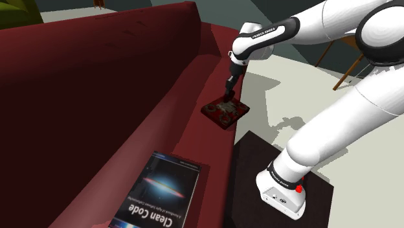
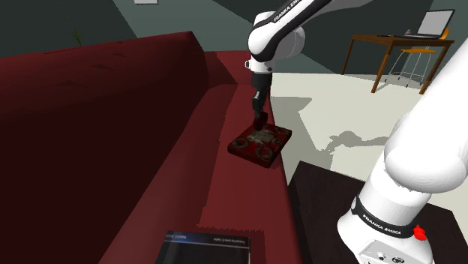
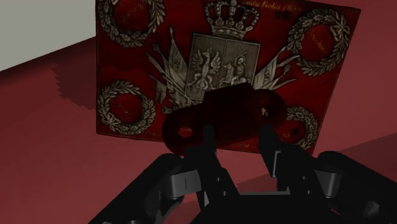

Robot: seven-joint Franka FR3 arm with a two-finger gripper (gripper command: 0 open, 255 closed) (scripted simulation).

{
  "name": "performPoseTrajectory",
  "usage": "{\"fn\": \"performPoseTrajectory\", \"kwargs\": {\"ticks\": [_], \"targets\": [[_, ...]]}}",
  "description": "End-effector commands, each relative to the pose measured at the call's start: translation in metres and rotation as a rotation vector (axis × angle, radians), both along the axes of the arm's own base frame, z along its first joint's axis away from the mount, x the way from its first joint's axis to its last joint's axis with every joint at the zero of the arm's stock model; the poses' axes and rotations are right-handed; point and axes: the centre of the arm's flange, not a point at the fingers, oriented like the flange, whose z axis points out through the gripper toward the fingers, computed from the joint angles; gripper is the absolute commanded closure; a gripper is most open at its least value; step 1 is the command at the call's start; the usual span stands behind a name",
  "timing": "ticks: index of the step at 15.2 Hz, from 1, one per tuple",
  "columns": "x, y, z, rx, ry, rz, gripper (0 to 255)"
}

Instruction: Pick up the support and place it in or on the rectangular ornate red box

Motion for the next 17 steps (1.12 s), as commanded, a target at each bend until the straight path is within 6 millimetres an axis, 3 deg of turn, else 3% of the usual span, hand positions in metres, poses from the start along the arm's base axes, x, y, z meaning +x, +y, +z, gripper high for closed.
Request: {"fn": "performPoseTrajectory", "kwargs": {"ticks": [1, 10, 17], "targets": [[-0.001, 0.001, -0.010, 0.000, 0.000, 0.000, 255], [-0.001, 0.001, -0.058, 0.000, 0.000, 0.000, 255], [-0.001, 0.001, -0.061, 0.000, 0.000, 0.000, 255]]}}
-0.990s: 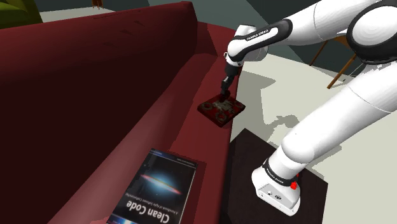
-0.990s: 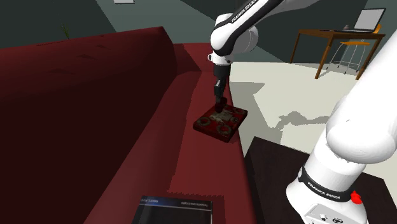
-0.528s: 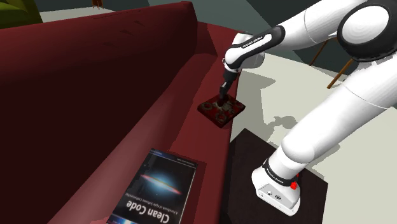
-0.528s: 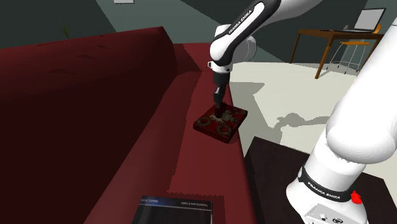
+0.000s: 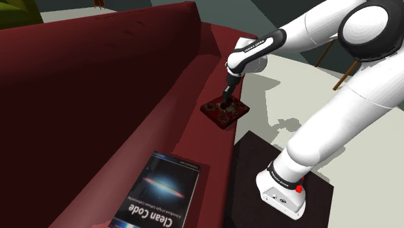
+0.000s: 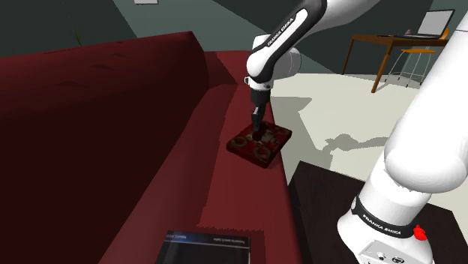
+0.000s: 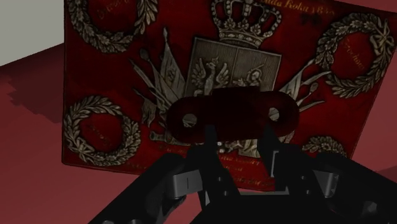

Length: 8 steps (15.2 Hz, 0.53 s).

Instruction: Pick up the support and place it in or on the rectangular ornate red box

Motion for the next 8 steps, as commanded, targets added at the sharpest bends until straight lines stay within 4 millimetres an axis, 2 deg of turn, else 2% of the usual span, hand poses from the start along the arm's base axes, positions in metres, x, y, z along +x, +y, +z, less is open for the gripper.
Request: {"fn": "performPoseTrajectory", "kwargs": {"ticks": [1, 2, 7, 8], "targets": [[0.000, 0.000, 0.000, 0.000, 0.001, 0.000, 255], [0.000, 0.000, 0.000, 0.000, 0.001, 0.000, 0], [0.000, 0.000, 0.000, 0.000, 0.001, 0.000, 0], [0.000, 0.000, 0.013, 0.000, 0.001, 0.000, 0]]}}
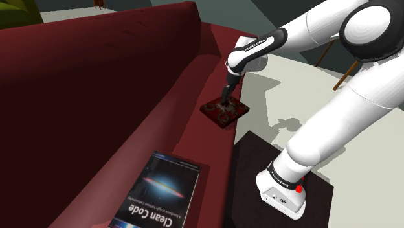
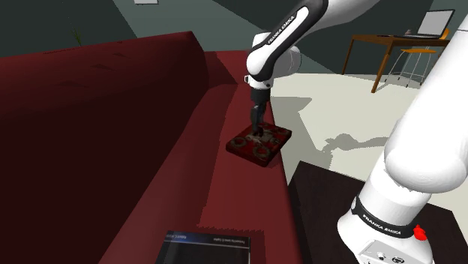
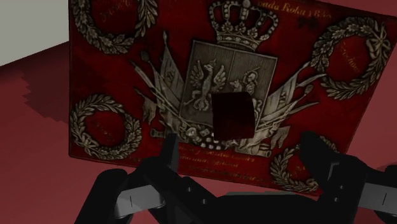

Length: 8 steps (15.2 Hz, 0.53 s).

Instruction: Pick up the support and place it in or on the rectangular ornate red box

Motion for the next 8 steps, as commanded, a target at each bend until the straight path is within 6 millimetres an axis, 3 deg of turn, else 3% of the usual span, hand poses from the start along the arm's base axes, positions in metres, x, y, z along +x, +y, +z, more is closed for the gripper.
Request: {"fn": "performPoseTrajectory", "kwargs": {"ticks": [1, 3, 8], "targets": [[-0.001, -0.001, 0.020, 0.000, 0.000, 0.000, 0], [-0.001, -0.002, 0.044, 0.000, 0.000, 0.000, 0], [-0.001, -0.002, 0.044, 0.000, 0.000, 0.000, 0]]}}
